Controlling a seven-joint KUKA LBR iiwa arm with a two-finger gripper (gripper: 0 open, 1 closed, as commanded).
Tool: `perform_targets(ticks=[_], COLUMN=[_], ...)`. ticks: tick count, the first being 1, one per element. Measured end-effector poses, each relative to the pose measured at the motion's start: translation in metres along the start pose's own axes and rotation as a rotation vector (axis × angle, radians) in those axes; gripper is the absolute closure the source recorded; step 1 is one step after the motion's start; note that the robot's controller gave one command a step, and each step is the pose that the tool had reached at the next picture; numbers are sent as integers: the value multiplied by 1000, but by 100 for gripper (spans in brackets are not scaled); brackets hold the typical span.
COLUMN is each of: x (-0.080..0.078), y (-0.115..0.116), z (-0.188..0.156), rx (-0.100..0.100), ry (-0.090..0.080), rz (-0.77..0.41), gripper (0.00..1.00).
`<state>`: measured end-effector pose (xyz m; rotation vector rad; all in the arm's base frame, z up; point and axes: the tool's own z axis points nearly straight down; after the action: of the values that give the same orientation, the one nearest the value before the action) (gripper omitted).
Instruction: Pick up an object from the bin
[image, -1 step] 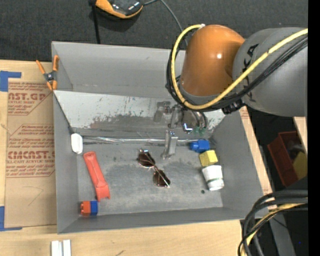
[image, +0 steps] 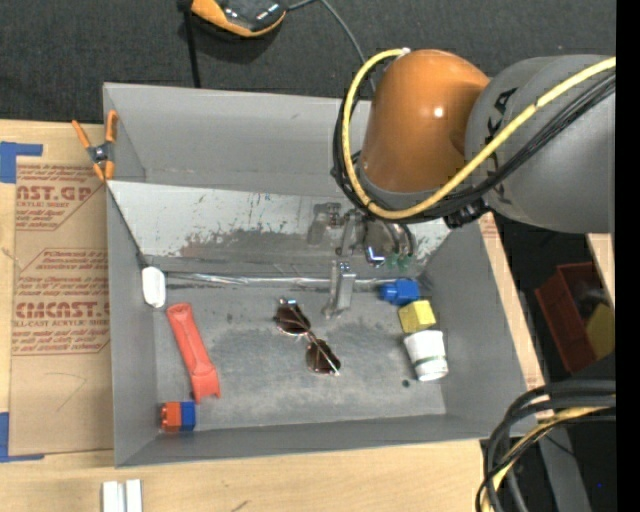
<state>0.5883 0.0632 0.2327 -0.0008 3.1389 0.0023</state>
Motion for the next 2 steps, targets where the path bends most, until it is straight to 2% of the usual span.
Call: perform_targets(ticks=[1,2], x=[1,4], y=[-4,-7], z=[41,104], rx=[-1,-1], ry=[-9,-1], rz=[3,4], gripper=[0,0])
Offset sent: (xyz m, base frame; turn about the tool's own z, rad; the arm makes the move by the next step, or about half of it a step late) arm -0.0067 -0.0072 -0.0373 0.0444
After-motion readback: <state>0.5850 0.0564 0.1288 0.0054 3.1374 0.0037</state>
